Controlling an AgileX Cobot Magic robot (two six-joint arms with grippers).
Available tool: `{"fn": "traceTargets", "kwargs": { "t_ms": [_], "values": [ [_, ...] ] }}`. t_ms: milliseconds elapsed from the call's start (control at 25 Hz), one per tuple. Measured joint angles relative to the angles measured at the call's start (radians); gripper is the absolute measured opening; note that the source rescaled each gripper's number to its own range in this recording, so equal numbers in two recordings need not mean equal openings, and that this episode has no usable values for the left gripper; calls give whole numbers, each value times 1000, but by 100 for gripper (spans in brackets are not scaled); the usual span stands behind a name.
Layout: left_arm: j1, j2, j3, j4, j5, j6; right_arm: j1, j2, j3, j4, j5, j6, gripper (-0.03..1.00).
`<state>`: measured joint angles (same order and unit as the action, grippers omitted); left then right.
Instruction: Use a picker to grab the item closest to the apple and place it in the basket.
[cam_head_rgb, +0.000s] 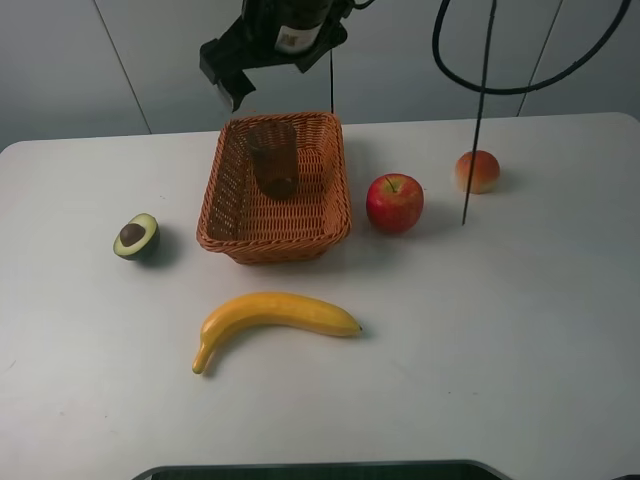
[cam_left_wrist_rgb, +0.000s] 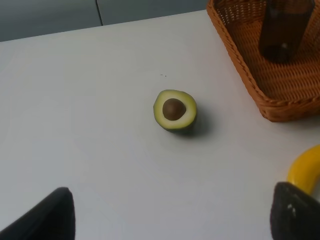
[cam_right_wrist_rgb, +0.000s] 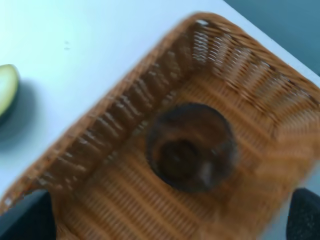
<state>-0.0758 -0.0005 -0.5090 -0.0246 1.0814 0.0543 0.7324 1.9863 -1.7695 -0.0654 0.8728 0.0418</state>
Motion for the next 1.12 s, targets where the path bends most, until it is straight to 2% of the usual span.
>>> {"fn": "traceTargets", "kwargs": {
  "t_ms": [360,600,880,1120],
  "values": [
    [0,0,0,0,0,0,-181,-256,335,4,-6,86,100],
    [0,0,0,0,0,0,-351,-470,562,4,-18,115,100],
    [0,0,0,0,0,0,-530,-698,747,40,-2,121,100],
    [0,0,0,0,0,0,-642,-868,858,59,29,103,100]
  ]
}}
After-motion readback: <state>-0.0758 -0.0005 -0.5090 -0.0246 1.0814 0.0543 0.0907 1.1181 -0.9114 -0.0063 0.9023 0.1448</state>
